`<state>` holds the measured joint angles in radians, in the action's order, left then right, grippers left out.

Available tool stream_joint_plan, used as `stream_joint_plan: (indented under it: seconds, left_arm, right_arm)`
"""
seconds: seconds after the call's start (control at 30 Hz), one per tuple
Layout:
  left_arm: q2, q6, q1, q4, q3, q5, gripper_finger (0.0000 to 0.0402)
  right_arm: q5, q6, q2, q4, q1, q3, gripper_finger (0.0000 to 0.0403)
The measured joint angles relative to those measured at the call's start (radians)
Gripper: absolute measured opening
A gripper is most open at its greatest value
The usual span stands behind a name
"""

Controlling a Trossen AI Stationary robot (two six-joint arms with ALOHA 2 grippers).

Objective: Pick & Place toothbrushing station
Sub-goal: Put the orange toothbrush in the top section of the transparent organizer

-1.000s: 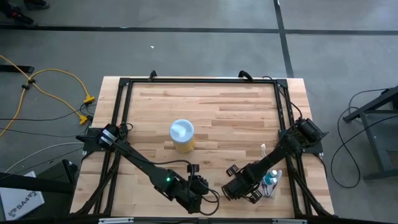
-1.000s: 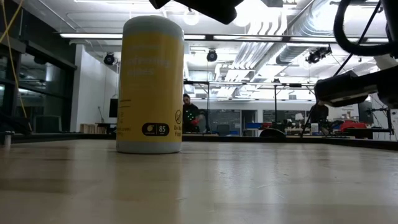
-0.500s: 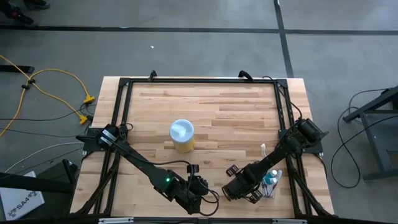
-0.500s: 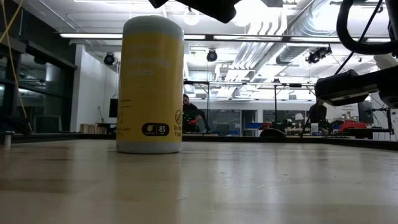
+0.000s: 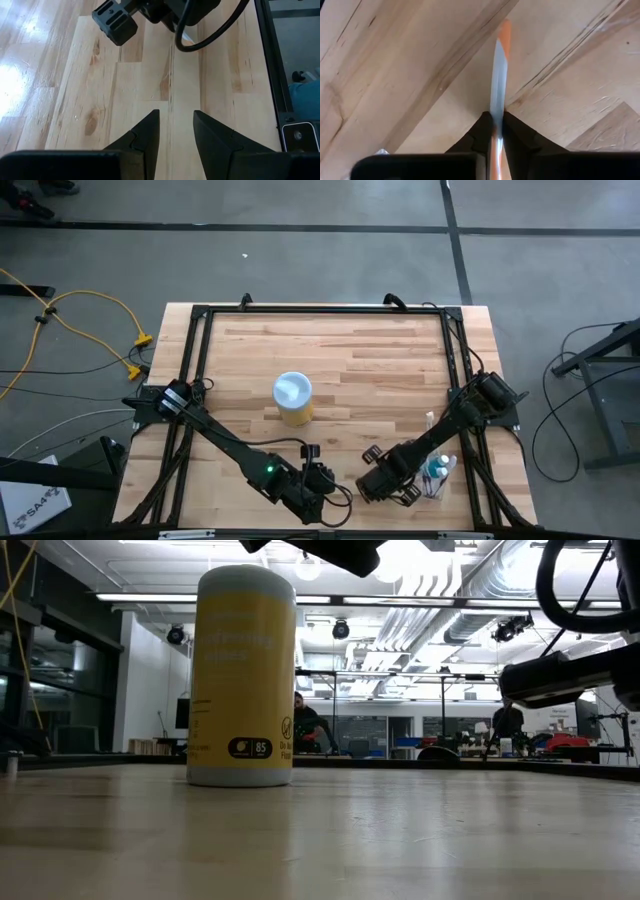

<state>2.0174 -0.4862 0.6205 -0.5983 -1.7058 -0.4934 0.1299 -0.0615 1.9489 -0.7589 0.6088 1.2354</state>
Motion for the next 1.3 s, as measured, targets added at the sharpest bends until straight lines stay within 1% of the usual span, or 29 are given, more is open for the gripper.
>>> stream_joint_plan:
  seconds: [0.2, 0.43, 1.1, 1.3]
  left_arm:
    - [0.0, 0.0, 0.0, 0.0, 0.0, 0.0, 0.0112]
    - [0.0, 0.0, 0.0, 0.0, 0.0, 0.0, 0.0112]
    - [0.0, 0.0, 0.0, 0.0, 0.0, 0.0, 0.0112]
    - [0.0, 0.0, 0.0, 0.0, 0.0, 0.0, 0.0112]
  right_arm:
    - [-0.016, -0.044, 0.0, -0.025, -0.002, 0.003, 0.0018]
    - [-0.022, -0.085, 0.0, -0.043, -0.002, 0.004, 0.0018]
    - [-0.035, -0.299, -0.001, -0.094, -0.002, 0.005, 0.0015]
    - [-0.082, -0.358, 0.002, -0.105, -0.001, 0.03, 0.0015]
